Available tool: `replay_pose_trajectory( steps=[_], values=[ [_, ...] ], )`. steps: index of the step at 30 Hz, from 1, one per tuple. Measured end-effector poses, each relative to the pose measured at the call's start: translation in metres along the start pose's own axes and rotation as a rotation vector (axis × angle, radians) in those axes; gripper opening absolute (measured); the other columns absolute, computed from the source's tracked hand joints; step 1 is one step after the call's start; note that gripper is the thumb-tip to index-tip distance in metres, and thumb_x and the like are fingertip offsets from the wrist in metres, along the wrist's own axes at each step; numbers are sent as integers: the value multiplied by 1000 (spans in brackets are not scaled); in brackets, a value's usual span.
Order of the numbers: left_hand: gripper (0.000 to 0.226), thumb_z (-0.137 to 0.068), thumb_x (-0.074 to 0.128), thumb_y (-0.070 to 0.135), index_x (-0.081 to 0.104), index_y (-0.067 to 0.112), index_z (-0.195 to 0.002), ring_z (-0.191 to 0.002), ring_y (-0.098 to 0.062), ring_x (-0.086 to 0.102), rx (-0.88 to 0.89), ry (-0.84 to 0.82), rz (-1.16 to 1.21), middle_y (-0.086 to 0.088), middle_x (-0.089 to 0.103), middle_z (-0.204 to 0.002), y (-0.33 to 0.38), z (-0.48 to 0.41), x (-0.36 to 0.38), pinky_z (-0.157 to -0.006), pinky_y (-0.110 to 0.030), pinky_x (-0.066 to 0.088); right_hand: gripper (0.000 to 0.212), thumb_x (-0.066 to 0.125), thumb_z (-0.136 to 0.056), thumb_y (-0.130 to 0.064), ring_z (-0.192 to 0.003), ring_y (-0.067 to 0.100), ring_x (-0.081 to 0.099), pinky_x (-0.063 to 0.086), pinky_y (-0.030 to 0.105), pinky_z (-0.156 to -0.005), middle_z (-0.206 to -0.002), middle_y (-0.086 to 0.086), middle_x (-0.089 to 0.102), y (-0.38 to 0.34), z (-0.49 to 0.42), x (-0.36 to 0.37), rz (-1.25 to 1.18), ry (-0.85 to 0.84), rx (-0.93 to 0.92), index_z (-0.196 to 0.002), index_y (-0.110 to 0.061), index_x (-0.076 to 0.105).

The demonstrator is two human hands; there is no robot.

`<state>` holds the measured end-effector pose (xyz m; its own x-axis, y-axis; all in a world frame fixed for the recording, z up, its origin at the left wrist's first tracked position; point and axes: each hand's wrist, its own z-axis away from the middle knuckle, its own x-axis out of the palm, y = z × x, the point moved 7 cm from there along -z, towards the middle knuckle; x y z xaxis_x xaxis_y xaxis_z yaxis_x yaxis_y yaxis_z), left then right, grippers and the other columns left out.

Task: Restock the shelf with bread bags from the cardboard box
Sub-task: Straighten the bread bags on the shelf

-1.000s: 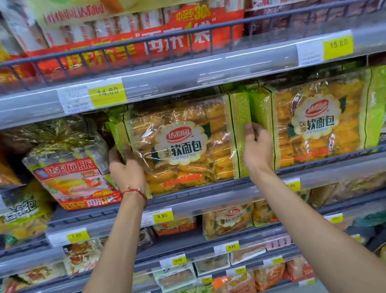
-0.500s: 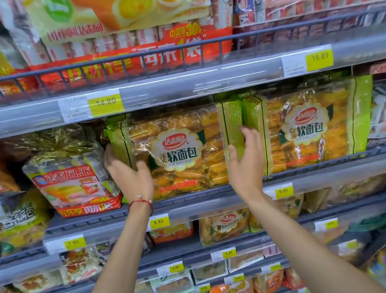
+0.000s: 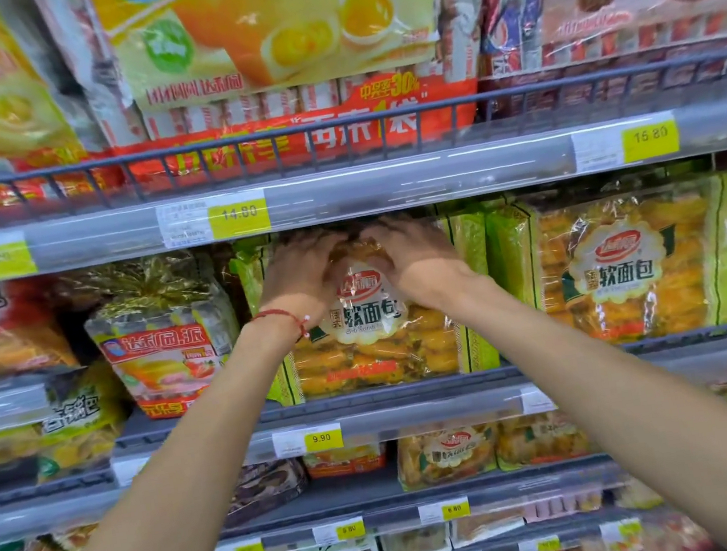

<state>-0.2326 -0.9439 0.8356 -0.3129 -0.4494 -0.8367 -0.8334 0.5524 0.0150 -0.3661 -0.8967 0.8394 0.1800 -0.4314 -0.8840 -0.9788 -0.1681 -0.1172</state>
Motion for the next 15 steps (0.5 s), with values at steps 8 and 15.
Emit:
replay_pose_trajectory(
  steps=[8,15],
  values=[
    [36,-99,39,46,62,27,-118,-104,-27,59,-60,96,-54,-2,67,-112,-32,10,8,-90,-36,42,42,49,-101,-53,-121,27,61,42,39,-103,-127,4,69,56,28,-25,128,72,151,-126,-22,64],
    [28,-97,46,37,64,19,-111,-97,-31,56,-137,141,-74,-8,66,-105,-29,19,-1,-80,-37,42,45,59,-101,-44,-120,36,60,44,43,-104,-123,15,70,70,48,-31,108,164,184,-127,-8,65]
  ],
)
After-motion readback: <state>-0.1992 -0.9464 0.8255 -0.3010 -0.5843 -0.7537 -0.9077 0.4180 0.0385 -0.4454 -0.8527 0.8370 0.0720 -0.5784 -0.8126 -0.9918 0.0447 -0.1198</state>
